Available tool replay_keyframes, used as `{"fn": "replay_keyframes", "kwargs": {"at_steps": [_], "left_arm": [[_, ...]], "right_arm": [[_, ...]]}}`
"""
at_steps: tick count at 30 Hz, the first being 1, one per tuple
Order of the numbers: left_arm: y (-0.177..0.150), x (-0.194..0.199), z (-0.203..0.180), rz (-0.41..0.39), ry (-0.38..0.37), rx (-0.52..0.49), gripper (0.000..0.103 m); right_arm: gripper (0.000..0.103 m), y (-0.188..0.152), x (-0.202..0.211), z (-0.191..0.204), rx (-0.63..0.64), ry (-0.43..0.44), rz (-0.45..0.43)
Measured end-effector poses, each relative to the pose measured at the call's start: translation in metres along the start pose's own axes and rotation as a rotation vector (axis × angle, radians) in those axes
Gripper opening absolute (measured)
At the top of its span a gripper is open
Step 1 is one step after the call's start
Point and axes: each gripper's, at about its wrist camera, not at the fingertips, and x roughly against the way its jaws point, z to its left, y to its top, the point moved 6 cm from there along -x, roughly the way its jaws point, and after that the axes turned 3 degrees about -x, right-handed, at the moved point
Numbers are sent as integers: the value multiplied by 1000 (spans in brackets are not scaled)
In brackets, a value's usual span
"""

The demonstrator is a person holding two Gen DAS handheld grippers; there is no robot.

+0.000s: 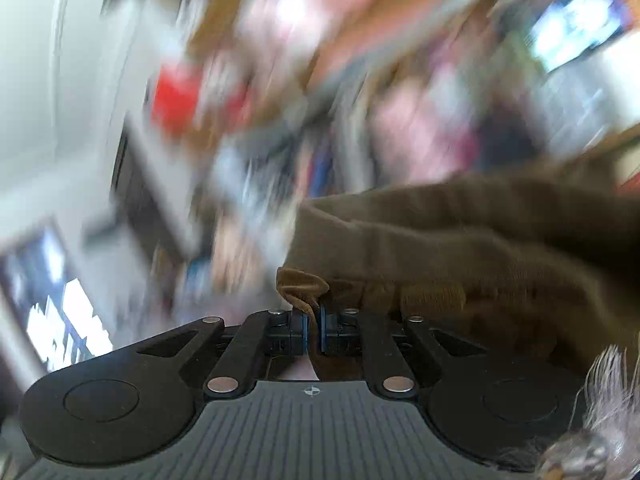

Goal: Fold clothes

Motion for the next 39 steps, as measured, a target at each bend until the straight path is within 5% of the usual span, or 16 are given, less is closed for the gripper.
{"fn": "replay_keyframes", "kwargs": {"at_steps": [5, 9, 17, 22, 27, 33, 39], "left_arm": [[-3, -5, 24, 18, 12, 23, 58], [-3, -1, 43, 11, 14, 28, 58], [10, -7, 57, -17, -1, -4, 58], [24, -16, 41, -44, -32, -92, 58], [26, -27, 9, -53, -75, -236, 58], [11, -49, -39, -4, -180, -370, 58], [7, -79, -71, -4, -187, -404, 61]], "right_arm": [[6, -194, -100, -13, -10, -155, 612], [7, -269, -119, -1, 52, -206, 719], [10, -277, -139, 55, 127, -142, 696], [32, -291, -137, 59, 72, -100, 732], [54, -273, -114, 50, 15, -92, 665], [55, -240, -53, -5, -161, -231, 528], [65, -178, -28, -46, -10, -471, 361]]}}
